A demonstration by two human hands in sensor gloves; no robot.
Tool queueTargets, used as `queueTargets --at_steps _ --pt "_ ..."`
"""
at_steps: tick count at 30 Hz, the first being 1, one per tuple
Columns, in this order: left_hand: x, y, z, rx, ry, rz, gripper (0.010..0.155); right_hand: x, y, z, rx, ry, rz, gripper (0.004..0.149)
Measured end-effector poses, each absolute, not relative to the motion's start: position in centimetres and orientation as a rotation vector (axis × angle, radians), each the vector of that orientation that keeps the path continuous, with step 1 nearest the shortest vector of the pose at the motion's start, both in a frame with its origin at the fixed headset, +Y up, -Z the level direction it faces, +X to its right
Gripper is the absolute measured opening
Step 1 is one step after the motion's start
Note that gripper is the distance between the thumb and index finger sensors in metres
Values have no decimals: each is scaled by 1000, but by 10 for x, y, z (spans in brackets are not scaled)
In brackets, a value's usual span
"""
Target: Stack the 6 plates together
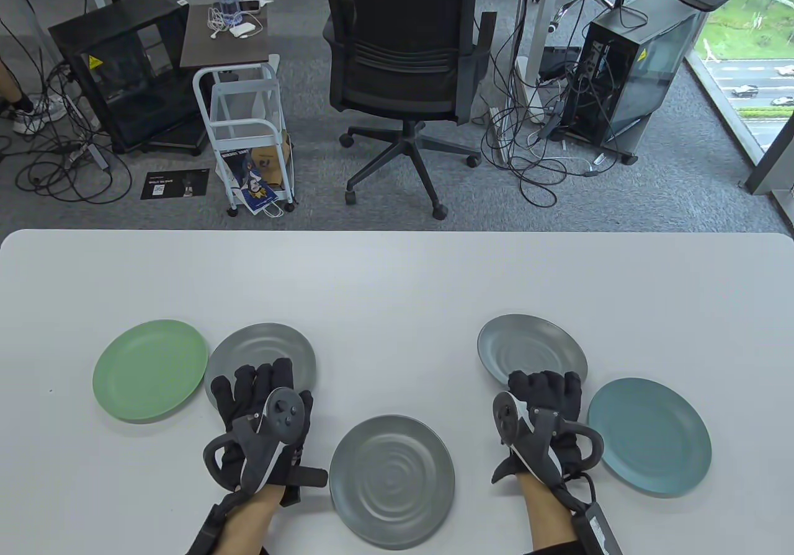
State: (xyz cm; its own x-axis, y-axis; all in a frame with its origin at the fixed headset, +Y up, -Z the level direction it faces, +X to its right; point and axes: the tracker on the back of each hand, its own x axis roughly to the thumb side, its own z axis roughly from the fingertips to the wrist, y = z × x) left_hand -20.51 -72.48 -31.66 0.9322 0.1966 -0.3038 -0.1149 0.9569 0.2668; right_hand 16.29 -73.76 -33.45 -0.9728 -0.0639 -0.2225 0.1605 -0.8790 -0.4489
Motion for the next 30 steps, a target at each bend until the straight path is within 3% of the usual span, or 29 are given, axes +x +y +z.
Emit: queueTargets --at_steps 19,30 --pt "-215 -721 -317 244 324 326 67 109 -727 -315 -135 975 -2916 36" --pt "-224 -718 -318 189 323 534 71 84 -720 -302 -355 1069 -2909 36"
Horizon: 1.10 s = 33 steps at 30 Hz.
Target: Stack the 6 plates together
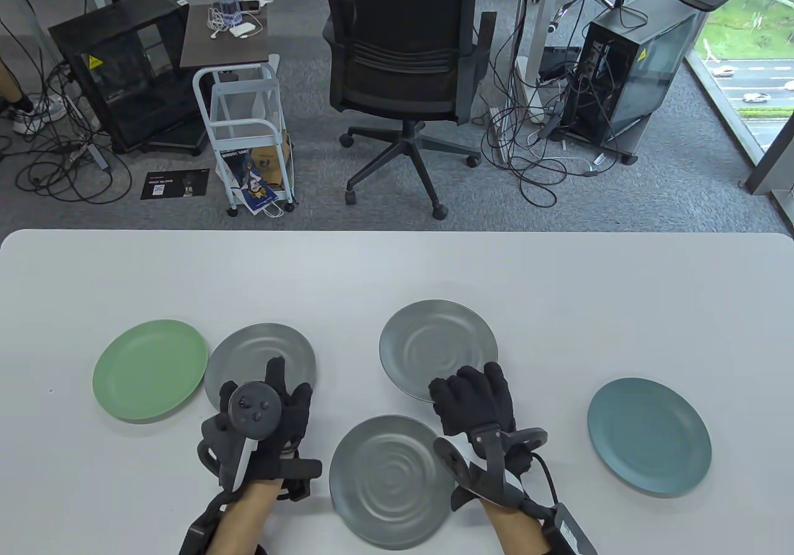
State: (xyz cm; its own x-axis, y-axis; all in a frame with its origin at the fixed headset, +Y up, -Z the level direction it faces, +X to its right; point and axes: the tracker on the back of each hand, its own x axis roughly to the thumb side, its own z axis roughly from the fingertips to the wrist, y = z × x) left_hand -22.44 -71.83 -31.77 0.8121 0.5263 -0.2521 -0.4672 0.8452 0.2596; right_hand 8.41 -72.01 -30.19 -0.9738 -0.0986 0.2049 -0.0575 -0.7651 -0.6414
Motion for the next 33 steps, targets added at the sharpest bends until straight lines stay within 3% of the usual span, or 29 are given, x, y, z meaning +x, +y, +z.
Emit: queueTargets --at_steps 27,33 --pt "-227 -745 -326 -69 308 1017 74 39 -722 -282 -725 1087 -2852 36" --pt "-224 -752 -328 -153 332 1085 66 31 -724 -279 -804 1088 -2843 36"
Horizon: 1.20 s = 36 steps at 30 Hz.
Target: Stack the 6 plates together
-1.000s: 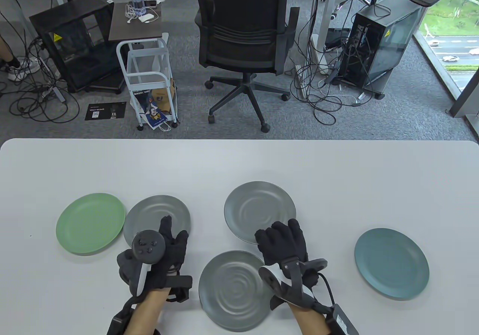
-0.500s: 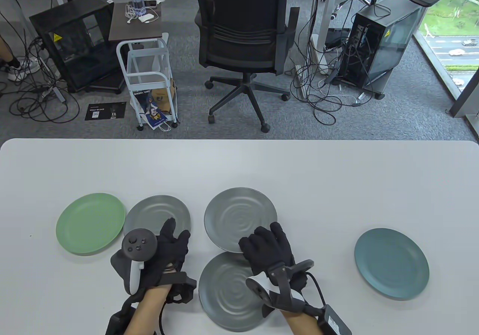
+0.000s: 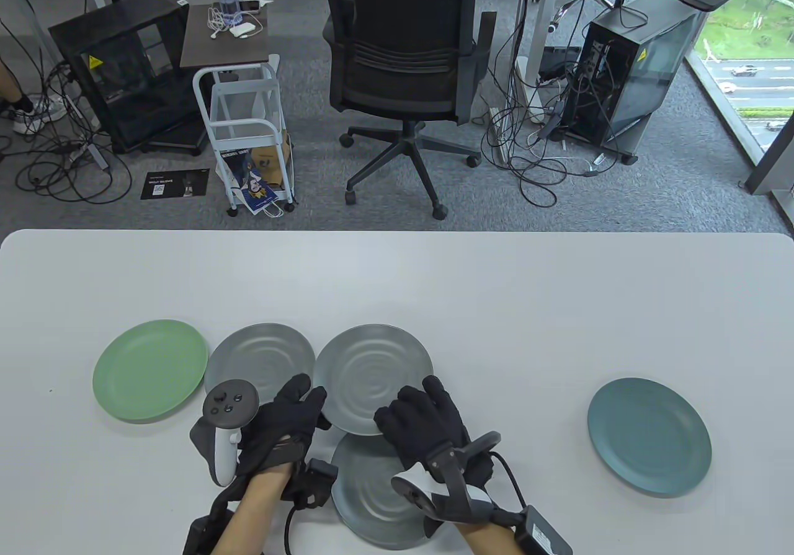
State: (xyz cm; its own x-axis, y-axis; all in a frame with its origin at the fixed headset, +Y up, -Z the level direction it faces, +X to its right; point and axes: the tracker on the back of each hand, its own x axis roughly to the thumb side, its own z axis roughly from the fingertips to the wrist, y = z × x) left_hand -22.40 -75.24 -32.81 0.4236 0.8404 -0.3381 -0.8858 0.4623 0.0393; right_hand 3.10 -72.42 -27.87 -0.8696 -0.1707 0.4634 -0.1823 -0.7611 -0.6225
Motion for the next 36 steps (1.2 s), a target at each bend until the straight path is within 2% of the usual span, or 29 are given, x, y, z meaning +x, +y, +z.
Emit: queueTargets --at_steps 3,7,11,17,19,21,25,29,36 --pt "-226 -756 -329 -151 364 1104 58 31 -724 -279 806 -1081 2825 36" --pt "-225 -759 -330 -214 355 1130 61 32 -725 -279 809 -1080 2824 35" --pt "-225 -759 -330 -210 361 1106 59 32 -724 -278 822 -1080 2829 36" --pt "-230 -755 -329 -143 381 1134 58 30 -725 -277 854 -1077 2837 37" --pt "-231 -753 -328 -116 389 1138 56 31 -725 -279 820 -1063 2870 46" --pt "-233 -753 -328 -112 385 1137 56 35 -725 -282 780 -1038 2897 59" --pt "-235 -752 -329 -112 384 1138 55 53 -723 -290 657 -1019 2954 73" --pt "-234 -750 -328 -124 375 1132 55 71 -721 -299 528 -963 2994 77" --pt "-230 -748 -331 -171 314 1097 54 101 -729 -319 199 -640 3102 83"
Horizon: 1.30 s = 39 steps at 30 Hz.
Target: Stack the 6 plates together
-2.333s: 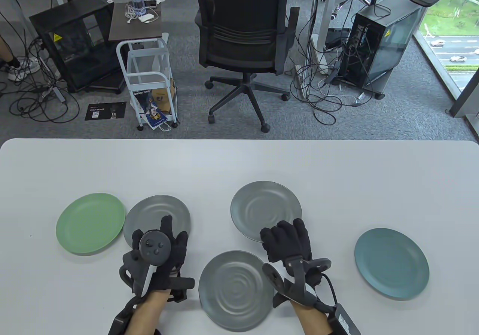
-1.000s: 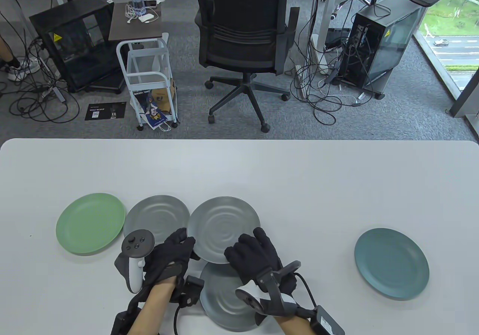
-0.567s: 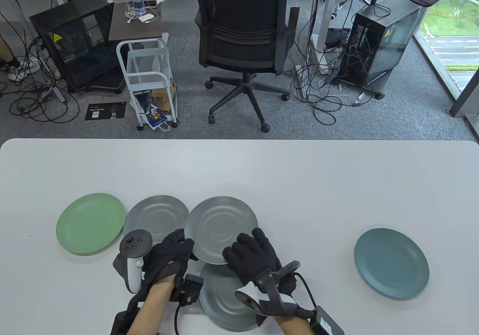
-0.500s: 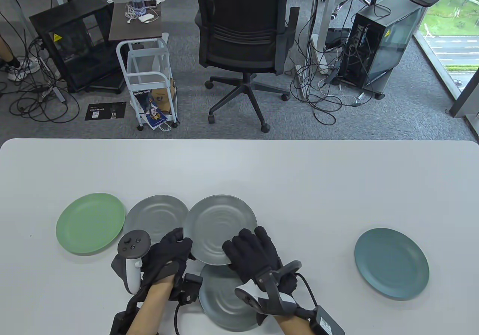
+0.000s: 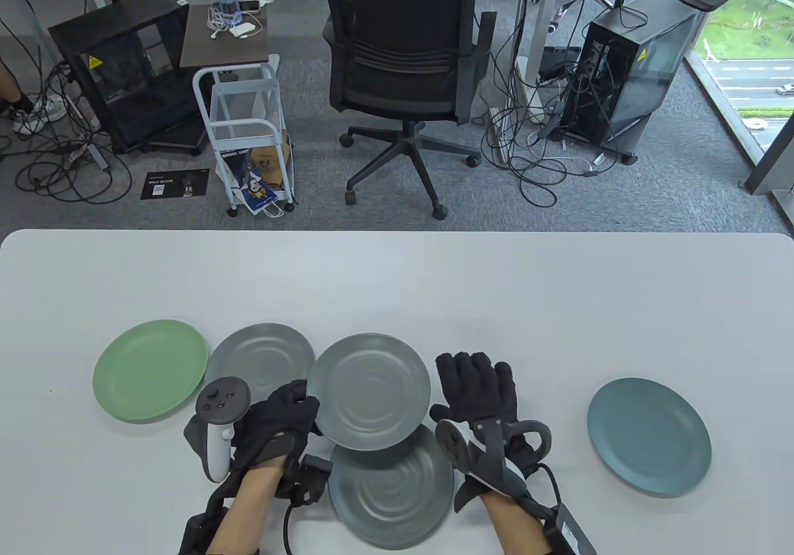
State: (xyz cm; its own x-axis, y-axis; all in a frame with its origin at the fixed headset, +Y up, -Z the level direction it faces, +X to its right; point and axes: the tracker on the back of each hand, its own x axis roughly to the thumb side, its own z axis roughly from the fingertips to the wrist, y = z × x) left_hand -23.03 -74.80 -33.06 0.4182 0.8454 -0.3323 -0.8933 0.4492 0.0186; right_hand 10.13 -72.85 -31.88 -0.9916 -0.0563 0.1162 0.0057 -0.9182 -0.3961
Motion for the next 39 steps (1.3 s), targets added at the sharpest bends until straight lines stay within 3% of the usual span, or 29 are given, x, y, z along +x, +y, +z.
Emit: queueTargets --at_steps 6,17,33,37,39 --pt "-223 -744 -332 -187 259 1038 53 122 -734 -326 -78 555 -3225 79" --pt "-216 -750 -339 -316 142 955 50 122 -734 -326 -87 533 -3217 76" --pt "-212 -751 -339 -385 105 907 48 121 -735 -327 -100 520 -3254 75" --pt "-211 -753 -339 -460 110 863 47 122 -736 -327 -97 506 -3274 74" --pt "-213 -750 -337 -393 161 781 46 122 -736 -327 -98 505 -3279 74"
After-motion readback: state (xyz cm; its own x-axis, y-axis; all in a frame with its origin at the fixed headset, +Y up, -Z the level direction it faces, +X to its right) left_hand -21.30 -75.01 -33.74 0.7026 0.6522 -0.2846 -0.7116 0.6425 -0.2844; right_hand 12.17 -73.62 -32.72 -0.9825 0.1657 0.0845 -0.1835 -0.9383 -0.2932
